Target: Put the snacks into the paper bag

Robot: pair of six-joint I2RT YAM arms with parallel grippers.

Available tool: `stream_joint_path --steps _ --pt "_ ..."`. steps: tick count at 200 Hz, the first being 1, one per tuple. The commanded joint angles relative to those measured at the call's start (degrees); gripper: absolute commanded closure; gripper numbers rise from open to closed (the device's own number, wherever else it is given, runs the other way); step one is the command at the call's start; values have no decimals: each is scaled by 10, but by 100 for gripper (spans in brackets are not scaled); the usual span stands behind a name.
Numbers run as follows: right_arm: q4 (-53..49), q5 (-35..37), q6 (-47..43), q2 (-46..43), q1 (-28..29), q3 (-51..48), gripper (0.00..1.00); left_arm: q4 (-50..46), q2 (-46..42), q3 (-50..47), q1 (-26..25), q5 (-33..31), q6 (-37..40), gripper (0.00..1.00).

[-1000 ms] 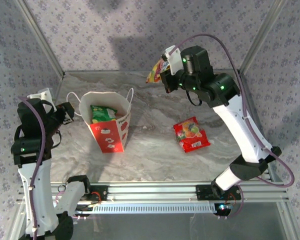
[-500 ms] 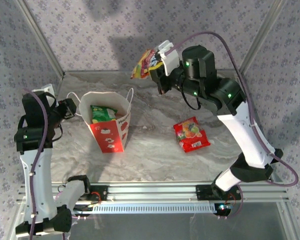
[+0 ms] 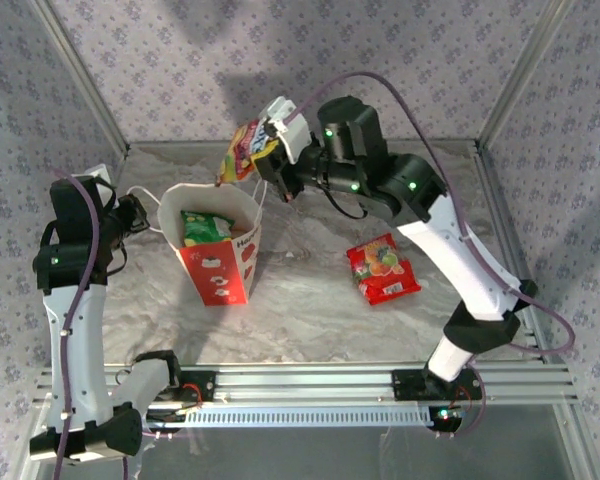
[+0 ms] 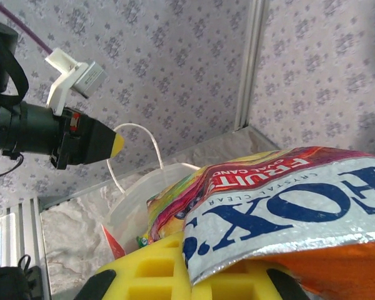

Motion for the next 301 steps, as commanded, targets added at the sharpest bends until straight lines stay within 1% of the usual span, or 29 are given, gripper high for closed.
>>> stream_joint_path --steps 1,26,54,118,152,197,204,212,218,226,239,252,279,301 --pt "21 -48 7 21 9 39 100 7 -14 -2 4 -15 -2 93" --pt "-14 -87 18 71 13 81 100 9 -20 -8 5 -20 -3 94" --pt "-55 -100 13 117 21 119 100 6 -21 -9 6 -20 -2 96" --pt "-75 -128 25 166 22 121 100 4 -26 -12 8 -22 -5 97" --pt "-84 -135 38 198 22 140 100 4 -31 -15 9 -22 -4 98" --pt "-60 -134 57 224 21 160 100 1 -36 -17 9 -23 1 98" --pt "-57 -137 61 227 21 159 95 0 -36 -16 9 -23 2 98" --pt "-57 -141 65 233 21 161 85 0 -36 -16 9 -24 3 98" --pt "-57 -142 69 236 22 163 76 0 -38 -16 9 -24 3 99" --pt "-64 -141 73 241 22 168 68 0 -38 -16 9 -24 4 99" --pt "-72 -140 76 247 22 178 66 0 -39 -16 9 -24 4 99" --pt "-75 -139 78 246 20 183 59 0 -37 -17 10 -22 3 99" --pt "-84 -129 69 226 21 185 57 0 -38 -17 10 -19 1 99" --pt "-107 -96 47 197 21 177 54 3 -39 -18 10 -18 -1 99"
